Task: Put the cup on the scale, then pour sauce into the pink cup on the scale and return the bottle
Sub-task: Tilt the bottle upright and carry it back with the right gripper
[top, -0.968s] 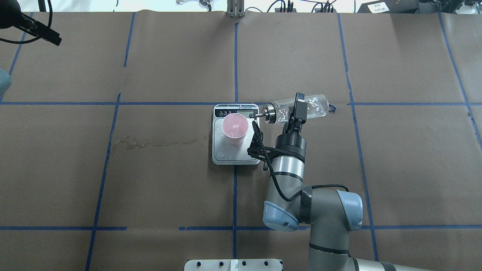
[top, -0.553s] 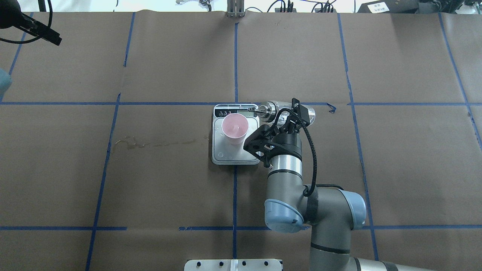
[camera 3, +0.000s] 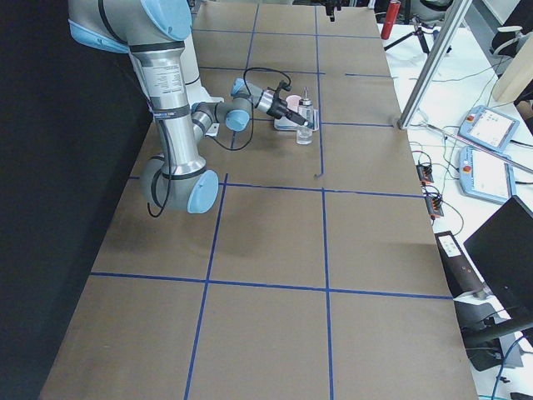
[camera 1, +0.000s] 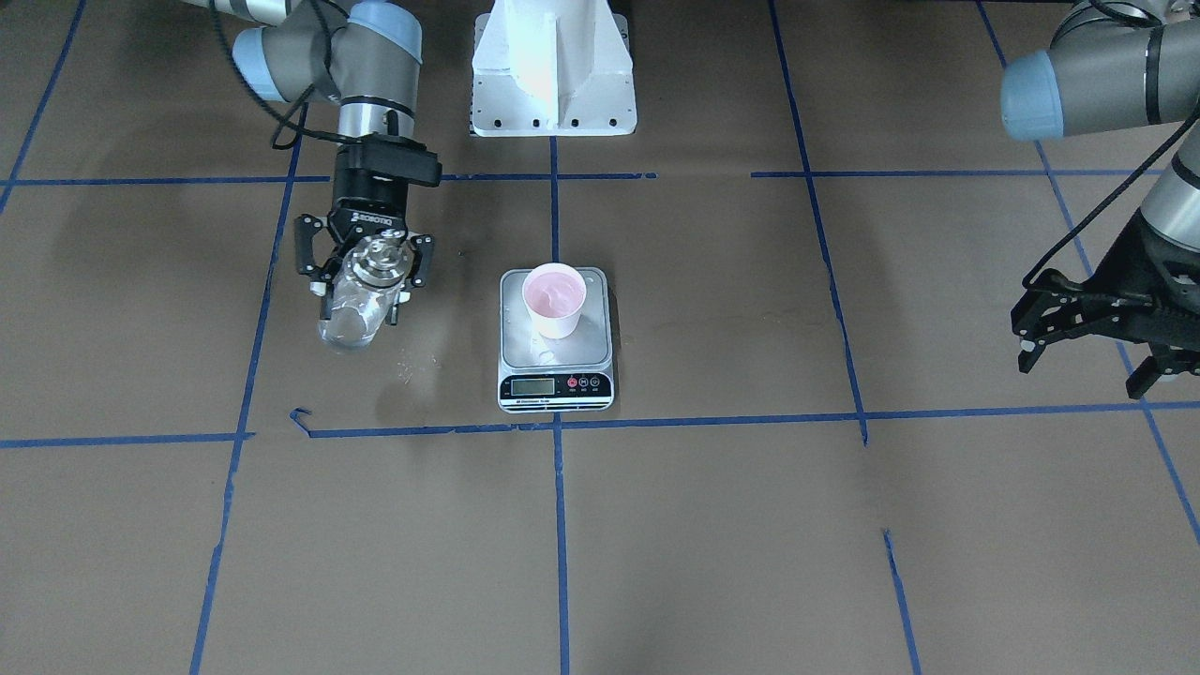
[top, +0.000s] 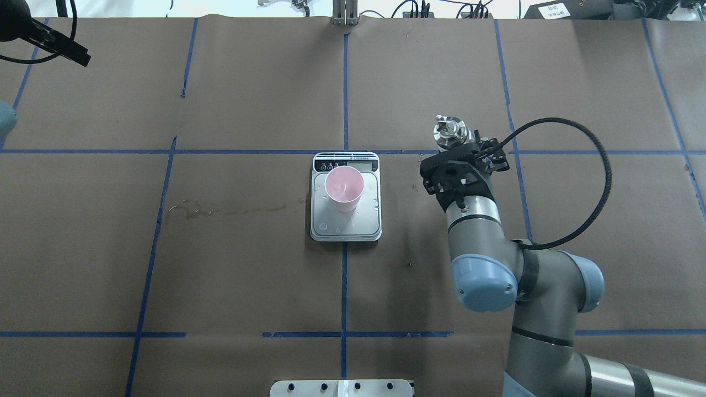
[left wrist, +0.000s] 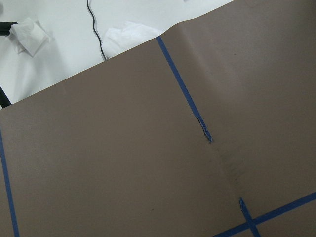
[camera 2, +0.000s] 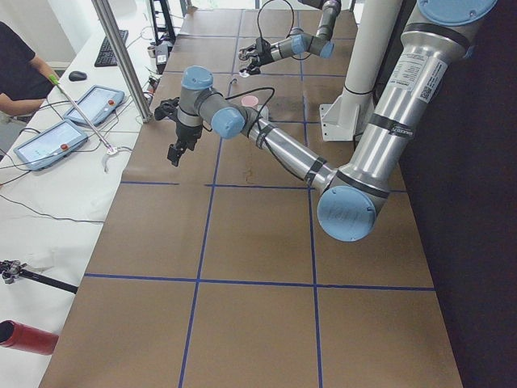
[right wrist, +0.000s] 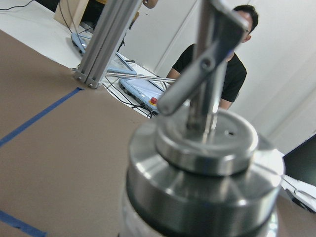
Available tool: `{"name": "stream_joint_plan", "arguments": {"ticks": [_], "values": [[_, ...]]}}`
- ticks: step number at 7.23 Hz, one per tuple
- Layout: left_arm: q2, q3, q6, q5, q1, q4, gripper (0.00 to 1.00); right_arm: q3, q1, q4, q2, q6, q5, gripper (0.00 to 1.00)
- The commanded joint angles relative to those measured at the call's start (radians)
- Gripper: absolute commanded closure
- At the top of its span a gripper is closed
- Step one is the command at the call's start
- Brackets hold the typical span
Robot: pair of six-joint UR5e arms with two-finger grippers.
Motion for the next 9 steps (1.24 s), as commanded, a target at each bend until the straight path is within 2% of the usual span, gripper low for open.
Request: {"name": "stream_joint_plan", "arguments": {"ticks": [1,2,3,4,5,9], "values": [[-0.002,-0.009,-0.006,0.000,0.000,0.000,0.00,0.073,0.043,0.009,-0.102,0.265,0.083,1.00],[-0.005,-0.010,-0.005,0.000,0.000,0.000,0.00,0.071,0.041,0.044,-0.132,0.423,0.089,1.00],[-0.006,-0.010,-0.006,0.002,0.000,0.000,0.00,0.062,0.040,0.231,-0.229,0.438,0.091,1.00],[-0.008,-0.010,-0.008,0.002,0.000,0.000,0.00,0.015,0.035,0.388,-0.285,0.437,0.085,1.00],[-0.006,-0.012,-0.009,0.002,0.000,0.000,0.00,-0.019,0.035,0.415,-0.290,0.437,0.074,1.00],[-0.003,-0.016,-0.011,0.002,0.000,0.000,0.00,-0.103,0.026,0.406,-0.282,0.431,0.082,1.00]]}}
